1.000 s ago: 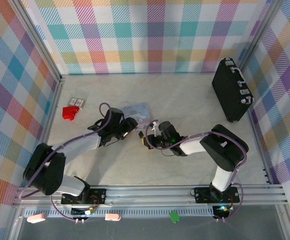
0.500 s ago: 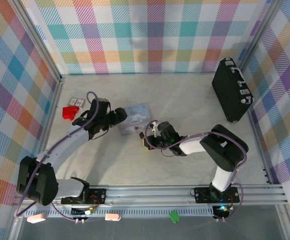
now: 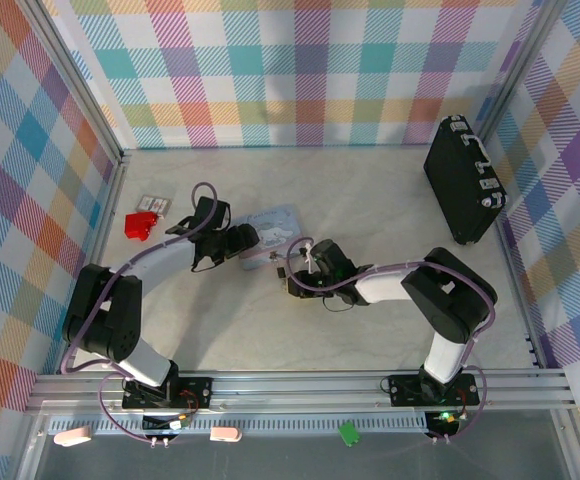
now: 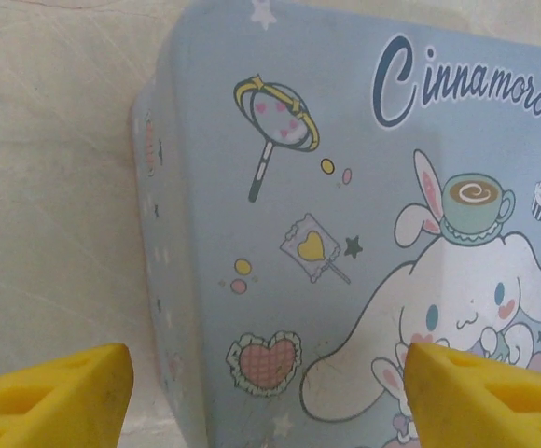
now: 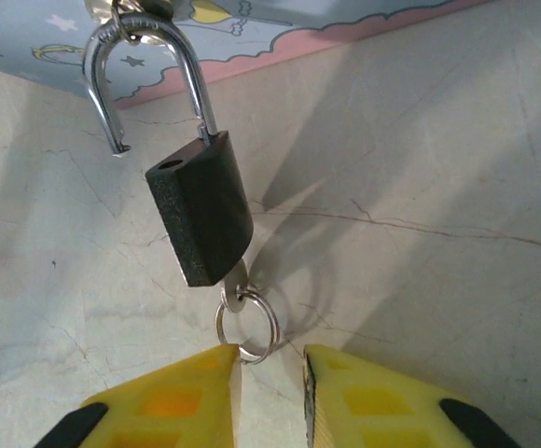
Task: Unlock the padlock with the key
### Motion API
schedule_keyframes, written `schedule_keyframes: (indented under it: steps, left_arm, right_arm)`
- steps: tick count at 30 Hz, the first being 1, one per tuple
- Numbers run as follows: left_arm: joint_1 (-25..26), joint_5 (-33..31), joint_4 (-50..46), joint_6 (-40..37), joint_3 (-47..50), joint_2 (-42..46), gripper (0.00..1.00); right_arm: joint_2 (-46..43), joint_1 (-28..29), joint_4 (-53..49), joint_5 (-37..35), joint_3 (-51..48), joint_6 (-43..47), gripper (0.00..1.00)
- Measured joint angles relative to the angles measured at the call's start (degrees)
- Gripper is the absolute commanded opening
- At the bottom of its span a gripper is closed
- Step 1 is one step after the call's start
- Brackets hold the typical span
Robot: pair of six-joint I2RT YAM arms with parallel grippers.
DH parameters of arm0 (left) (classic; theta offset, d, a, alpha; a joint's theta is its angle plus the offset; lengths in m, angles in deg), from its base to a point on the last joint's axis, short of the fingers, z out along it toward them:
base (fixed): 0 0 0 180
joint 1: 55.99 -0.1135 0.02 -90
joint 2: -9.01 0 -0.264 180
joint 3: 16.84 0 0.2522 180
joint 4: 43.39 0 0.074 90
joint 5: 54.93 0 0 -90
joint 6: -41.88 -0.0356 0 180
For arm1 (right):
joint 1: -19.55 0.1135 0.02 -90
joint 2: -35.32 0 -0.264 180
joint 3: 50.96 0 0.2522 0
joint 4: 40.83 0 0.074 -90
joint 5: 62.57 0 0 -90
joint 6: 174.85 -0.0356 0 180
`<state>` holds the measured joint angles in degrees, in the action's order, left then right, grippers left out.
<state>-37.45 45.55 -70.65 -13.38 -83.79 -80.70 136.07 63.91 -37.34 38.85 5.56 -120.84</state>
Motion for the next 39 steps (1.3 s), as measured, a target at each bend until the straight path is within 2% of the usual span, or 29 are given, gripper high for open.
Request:
schedule_keyframes:
  steps: [8,15,23,39]
  left_arm:
    - [0.00,0.63,5.07,2.36,3.32,0.26,0.74]
    - [0.33,0.63,6.56,3.63,4.31,0.66,0.74]
    - [0.46,0.68,7.28,4.70,4.81,0.74,0.74]
    - [0.98,0.79,8.31,6.45,5.53,1.07,0.75]
  right_arm:
    - [-4.26,-3.17,-5.81,4.20,2.23,2.56,0.37]
    - [-5.44,-3.34,-10.29,5.62,9.22,7.04,0.40]
    - [0.31,-3.65,-14.75,4.72,15.82,12.41,0.40]
    - [7.54,-3.98,-14.78,6.27,17.11,15.91,0.39]
